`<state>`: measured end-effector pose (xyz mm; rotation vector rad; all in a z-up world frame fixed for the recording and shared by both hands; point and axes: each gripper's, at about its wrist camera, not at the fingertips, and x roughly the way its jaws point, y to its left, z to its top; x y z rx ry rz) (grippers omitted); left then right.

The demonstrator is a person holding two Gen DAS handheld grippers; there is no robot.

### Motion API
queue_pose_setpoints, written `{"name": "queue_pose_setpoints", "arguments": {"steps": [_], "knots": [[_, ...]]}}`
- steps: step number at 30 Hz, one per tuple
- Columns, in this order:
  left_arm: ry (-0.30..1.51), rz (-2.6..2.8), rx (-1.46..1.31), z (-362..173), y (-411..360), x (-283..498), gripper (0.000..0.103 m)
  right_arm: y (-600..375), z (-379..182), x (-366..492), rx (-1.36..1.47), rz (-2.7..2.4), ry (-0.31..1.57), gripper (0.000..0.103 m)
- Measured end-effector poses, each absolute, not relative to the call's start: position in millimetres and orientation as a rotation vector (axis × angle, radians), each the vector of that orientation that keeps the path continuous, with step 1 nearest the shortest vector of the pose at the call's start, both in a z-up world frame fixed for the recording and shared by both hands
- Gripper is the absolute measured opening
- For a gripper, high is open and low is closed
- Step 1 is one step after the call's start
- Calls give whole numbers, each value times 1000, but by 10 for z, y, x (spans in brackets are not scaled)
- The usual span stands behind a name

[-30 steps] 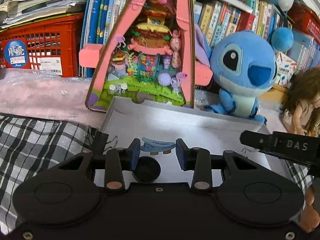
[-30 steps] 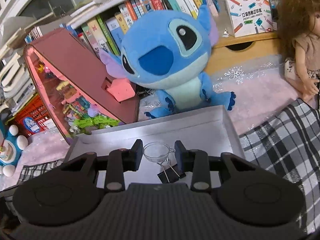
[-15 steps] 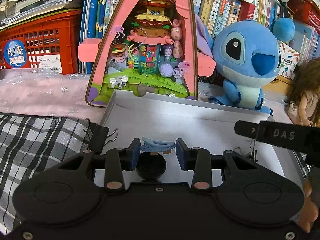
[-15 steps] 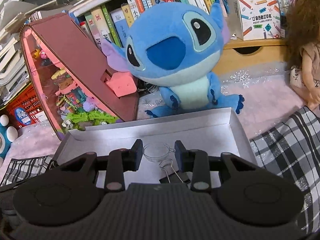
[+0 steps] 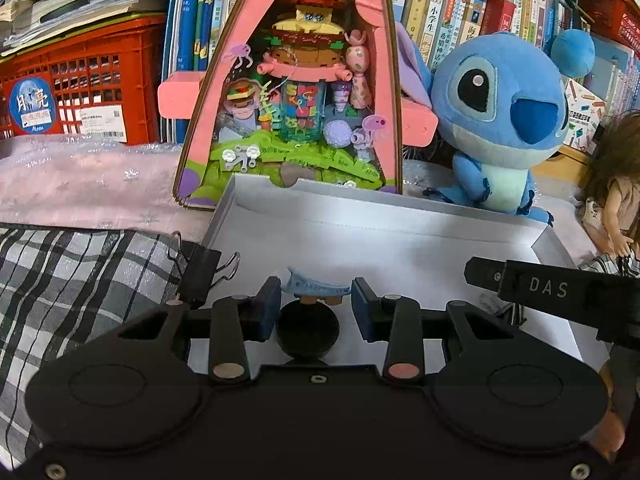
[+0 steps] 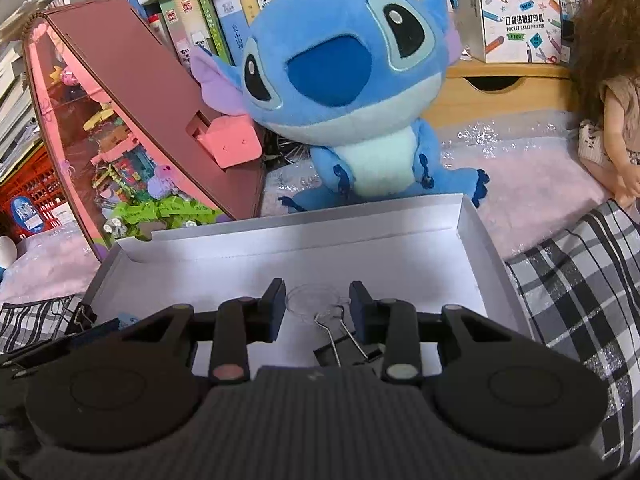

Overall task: Organize rigid objects
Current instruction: 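Carry blue scoop in left tool while right tool carries clear lid into tray, then open left tool releasing scoop while right tool releases clear lid in tray, then withdraw both tools from the tray back over the cloth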

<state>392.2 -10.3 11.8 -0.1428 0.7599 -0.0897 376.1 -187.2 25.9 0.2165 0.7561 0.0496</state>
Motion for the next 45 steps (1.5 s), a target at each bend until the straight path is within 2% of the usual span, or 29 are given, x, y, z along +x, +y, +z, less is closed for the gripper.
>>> {"name": "queue_pose_setpoints", "arguments": {"steps": [9, 14, 16, 19, 22, 24, 26, 36, 45], "knots": [[751, -90, -150, 113, -92, 3906, 36, -1914, 173, 3741, 228, 51, 753, 40], [736, -89, -159, 98, -79, 3878, 39, -1941, 159, 3705, 245, 51, 736, 45], [737, -91, -154, 101, -87, 3877, 40, -1945, 153, 3693, 248, 48, 731, 53], [736, -95, -148, 102, -104, 3873, 43, -1964, 149, 3685, 260, 52, 728, 55], [736, -107, -147, 113, -113, 3859, 48, -1970, 151, 3674, 264, 55, 720, 66], [737, -113, -147, 136, -124, 3838, 55, -1976, 169, 3649, 266, 48, 708, 74], [723, -95, -141, 185, -130, 3783, 77, -1975, 207, 3618, 261, 47, 692, 78], [676, -143, -134, 448, -89, 3367, 84, -2011, 494, 3287, 249, 101, 614, 93], [600, -205, -91, 637, -50, 2750, 91, -2174, 594, 2801, 262, 184, 582, 97]]}}
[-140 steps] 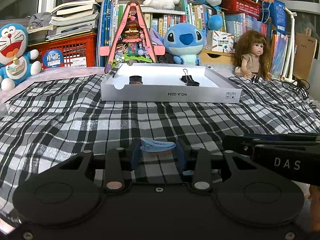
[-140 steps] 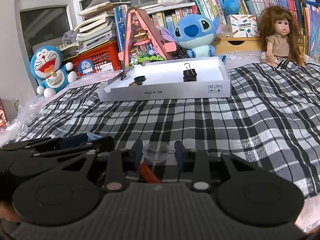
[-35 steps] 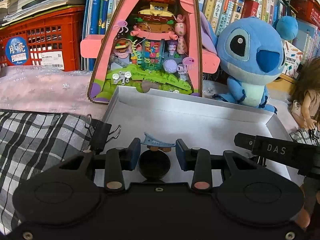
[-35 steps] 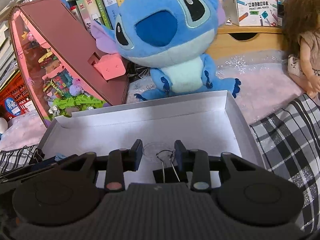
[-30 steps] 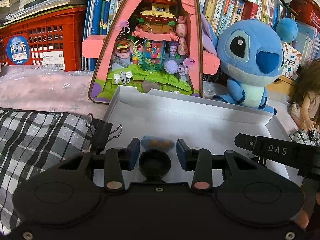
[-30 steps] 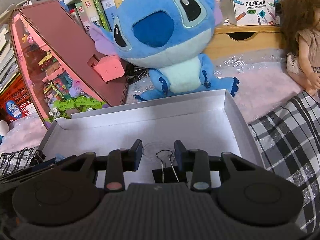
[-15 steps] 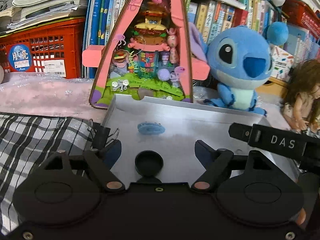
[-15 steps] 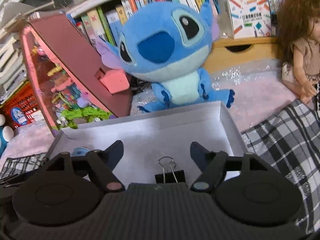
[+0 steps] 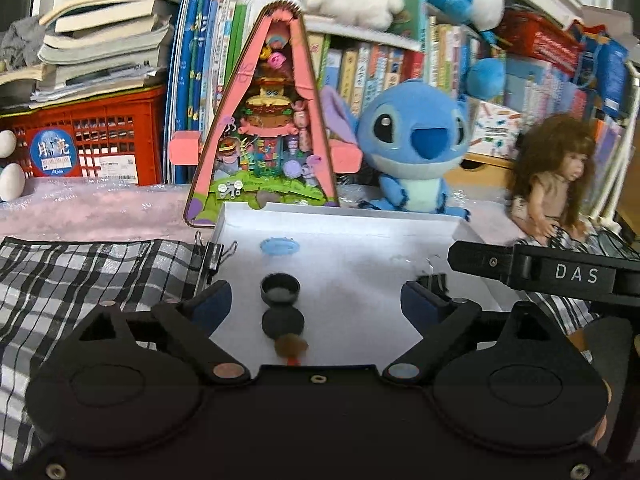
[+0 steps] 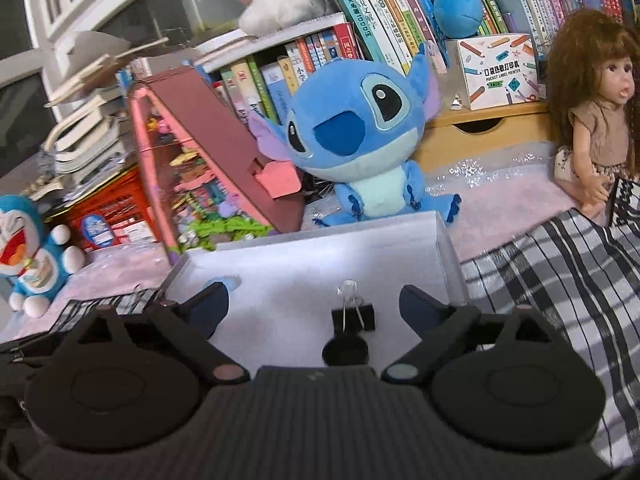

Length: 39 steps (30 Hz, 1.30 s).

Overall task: Organize rigid objects
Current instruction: 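Withdraw both tools from the tray back over the cloth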

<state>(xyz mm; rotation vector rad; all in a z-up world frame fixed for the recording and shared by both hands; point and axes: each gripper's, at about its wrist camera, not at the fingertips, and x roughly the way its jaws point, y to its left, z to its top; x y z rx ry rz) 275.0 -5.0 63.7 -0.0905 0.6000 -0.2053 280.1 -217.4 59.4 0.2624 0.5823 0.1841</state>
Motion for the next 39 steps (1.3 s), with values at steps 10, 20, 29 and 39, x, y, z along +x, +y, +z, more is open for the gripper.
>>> {"name": "queue_pose_setpoints", "arguments": {"steps": [10, 20, 29, 39], "knots": [[580, -238, -95, 649, 4, 2132, 91, -2268, 599, 2223, 221, 244, 556, 98], [556, -274, -22, 506, 13, 1468, 91, -2206, 603, 1587, 112, 312, 497, 102], [539, -311, 37, 363, -39, 977, 92, -2230, 499, 1083, 27, 332, 473, 103], [568, -355, 55, 173, -131, 576, 92, -2232, 308, 587, -32, 340, 453, 103]]}}
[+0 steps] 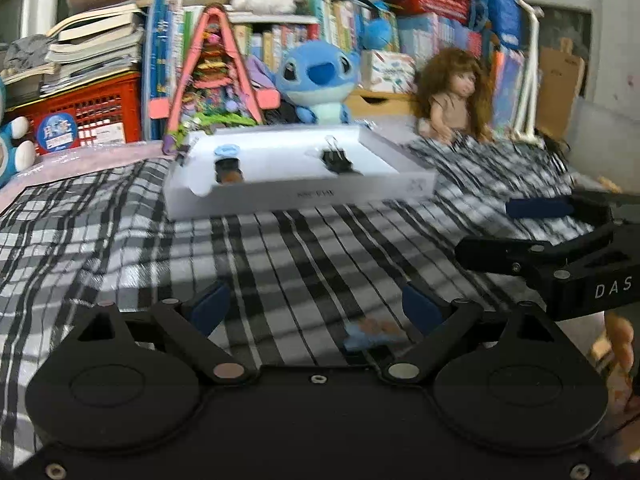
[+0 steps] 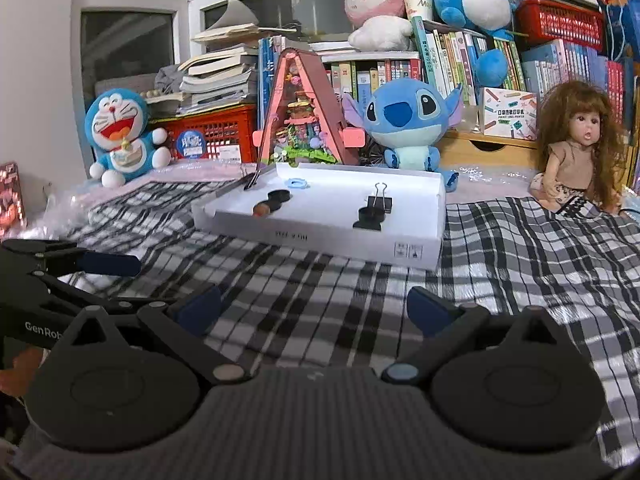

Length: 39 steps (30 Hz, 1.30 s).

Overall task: Organize rigid objects
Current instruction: 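Withdraw both tools from the tray back over the cloth, then grasp blue toy piece with left tool while right tool grasps red stick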

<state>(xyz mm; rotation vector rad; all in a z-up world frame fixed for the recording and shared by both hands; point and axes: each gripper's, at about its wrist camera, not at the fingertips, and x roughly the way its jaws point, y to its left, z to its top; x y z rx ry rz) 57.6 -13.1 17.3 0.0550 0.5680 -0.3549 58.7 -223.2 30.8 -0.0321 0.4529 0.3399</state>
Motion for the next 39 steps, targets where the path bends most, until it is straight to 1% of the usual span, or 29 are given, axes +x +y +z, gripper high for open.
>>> {"name": "queue_pose_setpoints", "arguments": {"steps": [4, 6, 8, 9, 12, 13, 14, 16, 22, 31, 35, 39], "knots": [[570, -383, 104, 91, -214, 461, 92, -2221, 231, 412, -104, 334, 449, 103], [573, -394, 113, 61, -258, 440, 88, -2231, 206, 342, -128, 335, 451, 103], [587, -405, 107, 43, -284, 450, 79, -2250, 181, 291, -137, 330, 459, 103], [594, -411, 100, 35, -293, 459, 76, -2264, 170, 278, -136, 326, 468, 103], [604, -424, 87, 7, -322, 487, 61, -2306, 128, 249, -127, 320, 493, 103], [603, -423, 90, -1, -332, 484, 49, -2312, 112, 242, -128, 319, 500, 103], [598, -420, 93, -6, -343, 482, 42, -2315, 96, 236, -132, 319, 507, 103], [593, -414, 92, -7, -354, 477, 35, -2307, 70, 230, -143, 322, 518, 103], [590, -397, 84, 4, -320, 469, 35, -2262, -20, 290, -157, 323, 562, 103], [586, -360, 59, 1, -225, 459, 35, -2308, -41, 440, -165, 223, 570, 103], [581, -338, 49, -1, -201, 442, 35, -2384, -25, 475, -95, 155, 589, 103], [567, -285, 22, -12, -192, 380, 35, -2395, 1, 347, 4, 137, 551, 103]]}}
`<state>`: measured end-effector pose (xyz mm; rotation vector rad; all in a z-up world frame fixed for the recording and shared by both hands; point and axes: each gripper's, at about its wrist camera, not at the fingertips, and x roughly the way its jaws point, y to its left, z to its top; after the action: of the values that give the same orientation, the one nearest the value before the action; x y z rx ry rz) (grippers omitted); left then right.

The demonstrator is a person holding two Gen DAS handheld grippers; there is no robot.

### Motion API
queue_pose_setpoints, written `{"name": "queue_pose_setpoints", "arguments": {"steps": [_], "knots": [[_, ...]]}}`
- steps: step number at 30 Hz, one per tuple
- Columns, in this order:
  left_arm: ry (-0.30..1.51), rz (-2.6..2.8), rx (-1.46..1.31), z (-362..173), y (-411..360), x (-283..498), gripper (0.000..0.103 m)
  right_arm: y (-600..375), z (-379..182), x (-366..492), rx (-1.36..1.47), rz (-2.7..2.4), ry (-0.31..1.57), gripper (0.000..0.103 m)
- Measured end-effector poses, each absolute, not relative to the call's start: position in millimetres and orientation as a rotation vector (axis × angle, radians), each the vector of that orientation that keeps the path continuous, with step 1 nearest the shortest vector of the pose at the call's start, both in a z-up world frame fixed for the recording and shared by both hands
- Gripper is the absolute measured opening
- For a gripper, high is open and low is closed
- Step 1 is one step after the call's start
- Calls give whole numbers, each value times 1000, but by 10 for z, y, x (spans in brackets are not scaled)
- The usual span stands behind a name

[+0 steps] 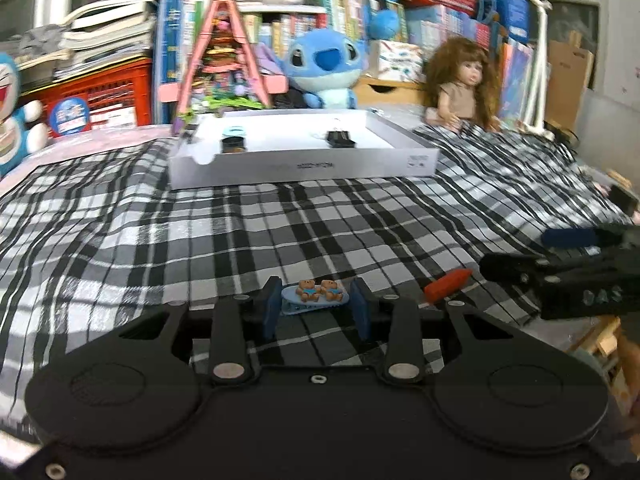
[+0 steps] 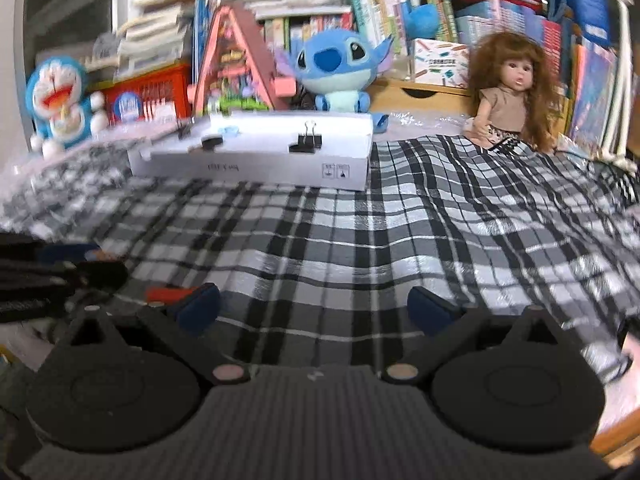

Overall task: Organize rigid objects
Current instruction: 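Grasp blue toy piece with left tool while right tool grasps red stick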

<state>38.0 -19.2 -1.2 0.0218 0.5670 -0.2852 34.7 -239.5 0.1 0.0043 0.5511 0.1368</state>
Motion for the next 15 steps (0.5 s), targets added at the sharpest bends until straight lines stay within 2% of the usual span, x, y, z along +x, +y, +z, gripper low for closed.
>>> {"name": "queue_pose_setpoints", "arguments": {"steps": [7, 15], "knots": [[531, -226, -13, -26, -168, 253, 35, -2142, -60, 164, 73, 185, 475, 102], [537, -162, -49, -23, -36, 255, 35, -1869, -149, 210, 29, 216, 463, 89]]}}
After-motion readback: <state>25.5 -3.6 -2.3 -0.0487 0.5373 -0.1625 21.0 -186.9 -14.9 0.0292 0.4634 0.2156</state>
